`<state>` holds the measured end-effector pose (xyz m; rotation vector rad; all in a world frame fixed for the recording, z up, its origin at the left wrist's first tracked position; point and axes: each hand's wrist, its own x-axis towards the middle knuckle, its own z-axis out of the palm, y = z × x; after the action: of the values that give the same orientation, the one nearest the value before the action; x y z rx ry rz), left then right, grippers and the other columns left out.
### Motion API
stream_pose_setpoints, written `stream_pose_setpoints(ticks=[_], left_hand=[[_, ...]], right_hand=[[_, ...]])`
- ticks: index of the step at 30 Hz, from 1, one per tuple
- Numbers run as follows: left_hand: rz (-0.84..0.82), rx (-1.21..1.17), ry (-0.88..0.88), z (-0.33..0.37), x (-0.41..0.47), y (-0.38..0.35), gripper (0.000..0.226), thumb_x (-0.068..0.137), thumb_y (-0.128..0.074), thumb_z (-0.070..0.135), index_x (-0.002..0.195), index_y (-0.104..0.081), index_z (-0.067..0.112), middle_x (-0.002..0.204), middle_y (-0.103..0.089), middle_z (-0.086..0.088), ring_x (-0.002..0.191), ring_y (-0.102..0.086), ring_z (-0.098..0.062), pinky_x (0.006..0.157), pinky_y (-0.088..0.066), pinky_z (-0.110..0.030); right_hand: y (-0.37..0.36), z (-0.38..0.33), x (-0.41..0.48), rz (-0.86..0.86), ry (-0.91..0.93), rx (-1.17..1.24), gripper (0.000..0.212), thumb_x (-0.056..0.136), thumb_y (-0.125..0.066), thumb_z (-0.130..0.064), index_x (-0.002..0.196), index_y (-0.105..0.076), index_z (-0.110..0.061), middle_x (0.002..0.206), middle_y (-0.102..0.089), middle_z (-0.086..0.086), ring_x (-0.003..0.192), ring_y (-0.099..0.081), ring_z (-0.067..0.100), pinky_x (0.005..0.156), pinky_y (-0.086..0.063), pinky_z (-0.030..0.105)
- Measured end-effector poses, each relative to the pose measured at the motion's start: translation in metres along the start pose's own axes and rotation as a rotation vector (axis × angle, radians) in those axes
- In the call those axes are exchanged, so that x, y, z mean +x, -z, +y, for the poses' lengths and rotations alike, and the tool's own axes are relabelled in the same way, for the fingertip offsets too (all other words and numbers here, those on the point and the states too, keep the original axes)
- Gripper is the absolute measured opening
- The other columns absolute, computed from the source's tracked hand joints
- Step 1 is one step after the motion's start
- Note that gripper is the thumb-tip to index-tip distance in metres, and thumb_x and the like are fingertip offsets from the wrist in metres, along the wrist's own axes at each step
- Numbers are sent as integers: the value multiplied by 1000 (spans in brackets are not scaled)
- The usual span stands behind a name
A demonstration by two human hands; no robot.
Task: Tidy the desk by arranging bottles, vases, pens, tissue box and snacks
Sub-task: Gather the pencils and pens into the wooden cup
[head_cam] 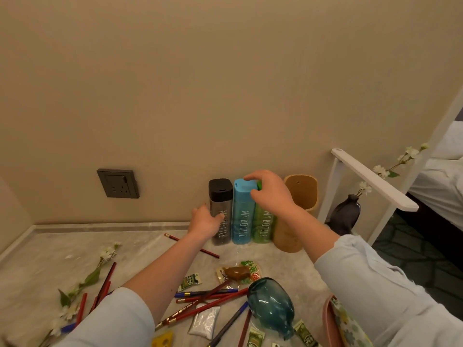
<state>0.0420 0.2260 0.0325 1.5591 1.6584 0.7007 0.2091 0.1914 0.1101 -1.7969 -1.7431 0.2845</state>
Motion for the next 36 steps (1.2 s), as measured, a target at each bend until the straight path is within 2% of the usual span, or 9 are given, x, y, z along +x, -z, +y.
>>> stream_pose_setpoints(ticks=[3, 6, 11, 15, 18, 25, 28, 32, 36], left_hand=[[0, -16, 10, -5, -7, 6, 67, 91, -61, 29, 146, -29, 6, 147, -35, -15, 131, -43, -32, 106, -40, -42], [-14, -71, -16, -14, -18, 15, 67, 91, -62, 27, 146, -31, 7, 146, -42, -12, 131, -44, -27, 105, -39, -36], [-93, -93, -74, -51, -60, 26, 42, 89, -64, 21, 130, -52, 16, 121, -59, -1, 109, -57, -16, 92, -47, -30], [-95, -110, -129, -89, -93, 27, 35, 90, -63, 18, 124, -55, 24, 107, -61, 8, 95, -61, -8, 86, -53, -31], [-45, -79, -156, -113, -113, 25, 35, 89, -62, 17, 119, -54, 33, 107, -62, 10, 95, -60, -2, 85, -54, -27], [100, 172, -243, -149, -144, 17, 54, 86, -65, 23, 132, -42, 41, 124, -48, 21, 113, -50, 2, 92, -48, -19], [92, 220, -259, -160, -152, 12, 66, 83, -67, 24, 139, -35, 38, 135, -42, 18, 124, -43, -1, 102, -41, -21], [180, 50, -150, -170, -159, 6, 74, 82, -66, 14, 142, -30, 39, 136, -40, 19, 126, -39, 0, 104, -42, -24], [229, 3, -147, -173, -159, 4, 74, 82, -65, 12, 141, -31, 42, 133, -41, 21, 125, -40, 1, 103, -42, -22]], right_hand=[[-9, -10, -17, 103, 80, 101, 38, 82, -55, -5, 113, -67, -23, 124, -60, -3, 118, -51, 14, 97, -42, 30], [-23, -19, -39, 94, 105, 160, 34, 84, -56, -6, 110, -68, -24, 118, -61, -7, 110, -52, 7, 92, -45, 27], [-58, -16, -80, -92, 47, 206, 31, 84, -58, -10, 107, -69, -27, 109, -64, -11, 100, -55, 2, 85, -44, 20], [-90, -8, -110, -252, -23, 163, 33, 82, -59, -14, 109, -69, -30, 110, -66, -15, 99, -55, -1, 85, -42, 17], [-109, -6, -125, -339, -27, 133, 35, 79, -59, -15, 108, -70, -30, 109, -68, -14, 100, -59, 1, 90, -50, 23], [-133, -4, -146, -465, 157, -143, 47, 80, -60, -23, 126, -61, -29, 120, -66, -6, 113, -58, 15, 94, -48, 33], [-143, -2, -153, -464, 265, -313, 38, 80, -53, -17, 116, -63, -28, 110, -66, -3, 107, -58, 21, 92, -41, 35], [-152, 0, -151, -430, 363, -510, 32, 88, -51, -15, 118, -61, -23, 112, -61, 2, 106, -57, 25, 97, -34, 38], [-161, -3, -148, -459, 439, -624, 28, 89, -56, -11, 117, -60, -14, 111, -59, 9, 105, -53, 29, 88, -41, 38]])
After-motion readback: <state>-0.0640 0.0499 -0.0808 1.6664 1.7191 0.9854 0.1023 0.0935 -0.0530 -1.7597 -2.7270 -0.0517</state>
